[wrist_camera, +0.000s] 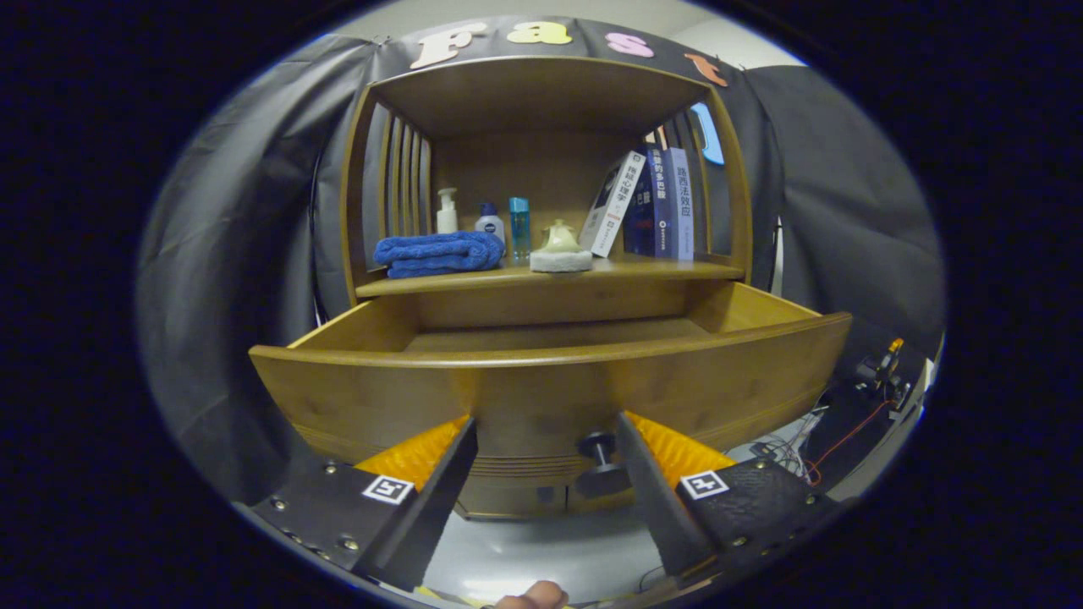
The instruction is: Pull open the drawer, take out the items inside it, and place them on the countertop above the cabinet.
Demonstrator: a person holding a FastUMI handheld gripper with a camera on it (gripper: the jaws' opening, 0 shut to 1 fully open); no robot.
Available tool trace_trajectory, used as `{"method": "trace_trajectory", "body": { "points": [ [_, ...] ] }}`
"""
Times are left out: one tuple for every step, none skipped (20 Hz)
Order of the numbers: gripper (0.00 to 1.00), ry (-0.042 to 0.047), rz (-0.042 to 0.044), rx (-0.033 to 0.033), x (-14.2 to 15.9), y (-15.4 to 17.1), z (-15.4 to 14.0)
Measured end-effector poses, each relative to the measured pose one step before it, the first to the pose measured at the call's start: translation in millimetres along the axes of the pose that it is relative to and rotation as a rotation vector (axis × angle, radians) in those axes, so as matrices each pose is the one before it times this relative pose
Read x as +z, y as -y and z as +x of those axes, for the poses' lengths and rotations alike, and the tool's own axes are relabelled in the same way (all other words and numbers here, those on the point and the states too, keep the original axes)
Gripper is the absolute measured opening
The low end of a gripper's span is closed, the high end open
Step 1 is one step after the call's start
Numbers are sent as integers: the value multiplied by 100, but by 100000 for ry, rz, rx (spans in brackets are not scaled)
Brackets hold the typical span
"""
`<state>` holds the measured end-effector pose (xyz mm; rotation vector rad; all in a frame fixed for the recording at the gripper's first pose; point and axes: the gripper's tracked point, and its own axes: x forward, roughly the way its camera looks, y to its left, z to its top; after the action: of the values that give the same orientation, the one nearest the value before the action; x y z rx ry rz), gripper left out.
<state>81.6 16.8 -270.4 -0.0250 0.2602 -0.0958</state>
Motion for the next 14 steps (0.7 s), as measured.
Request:
{"method": "trace_trajectory", "body": {
  "points": [
    [99, -87, 423, 779, -50, -59, 209],
    [99, 289, 31, 852, 109, -17, -11],
    [99, 8, 7, 770, -55, -46, 47],
    [99, 896, 219, 173, 142, 78, 44],
    [99, 166, 439, 77, -66, 39, 91],
    [99, 631, 504, 90, 209, -13, 213],
    [100, -115, 117, 63, 15, -95, 246],
    [99, 86, 74, -66, 171, -10, 295],
    [99, 215, 189, -6, 108, 15, 295],
    [99, -192, 213, 164, 110, -60, 339],
    [99, 172, 693, 94, 153, -82, 373],
    [99, 905, 371, 160, 413, 15, 389],
    [100, 1370, 403, 220, 489, -14, 248],
    [100, 1433, 1034, 267, 596, 66, 662]
  ]
}}
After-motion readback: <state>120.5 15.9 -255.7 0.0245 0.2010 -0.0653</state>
